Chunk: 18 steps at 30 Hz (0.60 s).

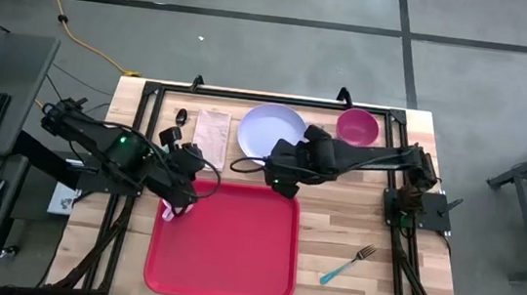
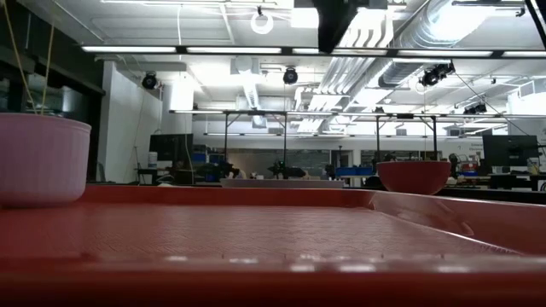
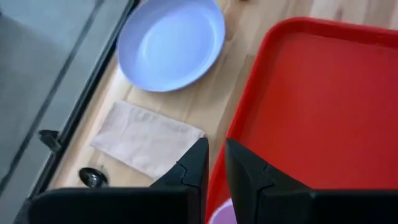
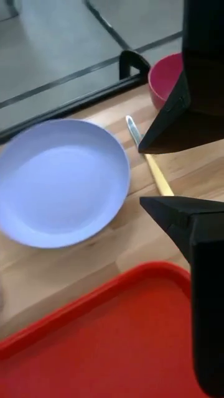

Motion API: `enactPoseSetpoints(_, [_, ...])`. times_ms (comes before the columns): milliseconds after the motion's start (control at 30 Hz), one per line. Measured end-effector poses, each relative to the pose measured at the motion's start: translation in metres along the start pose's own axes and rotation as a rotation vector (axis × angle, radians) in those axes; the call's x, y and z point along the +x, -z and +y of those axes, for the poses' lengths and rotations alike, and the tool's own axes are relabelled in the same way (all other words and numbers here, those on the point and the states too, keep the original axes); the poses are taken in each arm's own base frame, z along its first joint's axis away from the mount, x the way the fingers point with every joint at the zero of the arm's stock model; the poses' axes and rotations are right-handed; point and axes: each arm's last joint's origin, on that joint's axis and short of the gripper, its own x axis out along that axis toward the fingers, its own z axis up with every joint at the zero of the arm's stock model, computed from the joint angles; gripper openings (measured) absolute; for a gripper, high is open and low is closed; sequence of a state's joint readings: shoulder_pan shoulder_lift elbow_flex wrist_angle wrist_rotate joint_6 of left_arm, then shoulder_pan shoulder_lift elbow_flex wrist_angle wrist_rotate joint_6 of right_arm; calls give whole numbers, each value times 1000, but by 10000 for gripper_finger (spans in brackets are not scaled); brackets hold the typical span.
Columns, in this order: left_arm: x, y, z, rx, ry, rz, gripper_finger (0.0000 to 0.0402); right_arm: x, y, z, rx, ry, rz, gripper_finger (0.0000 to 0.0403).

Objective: Set up tray
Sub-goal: Put the blue plate on the bottom of the pink mug on the orange serving tray

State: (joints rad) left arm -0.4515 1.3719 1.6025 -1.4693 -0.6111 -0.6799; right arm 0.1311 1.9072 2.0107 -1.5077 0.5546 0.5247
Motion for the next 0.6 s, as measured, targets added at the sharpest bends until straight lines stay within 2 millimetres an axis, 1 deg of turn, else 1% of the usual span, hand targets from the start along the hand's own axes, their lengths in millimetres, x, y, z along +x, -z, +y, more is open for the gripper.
enactPoseSetpoints(133, [-3, 0, 1, 28, 34, 30, 86, 26, 5, 2, 24, -23, 37, 99])
enactPoseSetpoints(267, [-3, 3, 4, 0, 8, 60, 86, 51, 10, -4, 74, -45, 38, 99])
enactPoseSetpoints(400, [-8, 5, 10, -47, 6, 40, 86, 73, 17, -19, 153, -98, 15, 99])
enactPoseSetpoints(500, [-17, 8, 21, -92, 18, 4, 86, 87, 23, -33, 212, -129, -16, 99])
enactPoseSetpoints(600, [-28, 10, 34, -150, 36, -58, 86, 95, 31, -50, 250, -132, -51, 99])
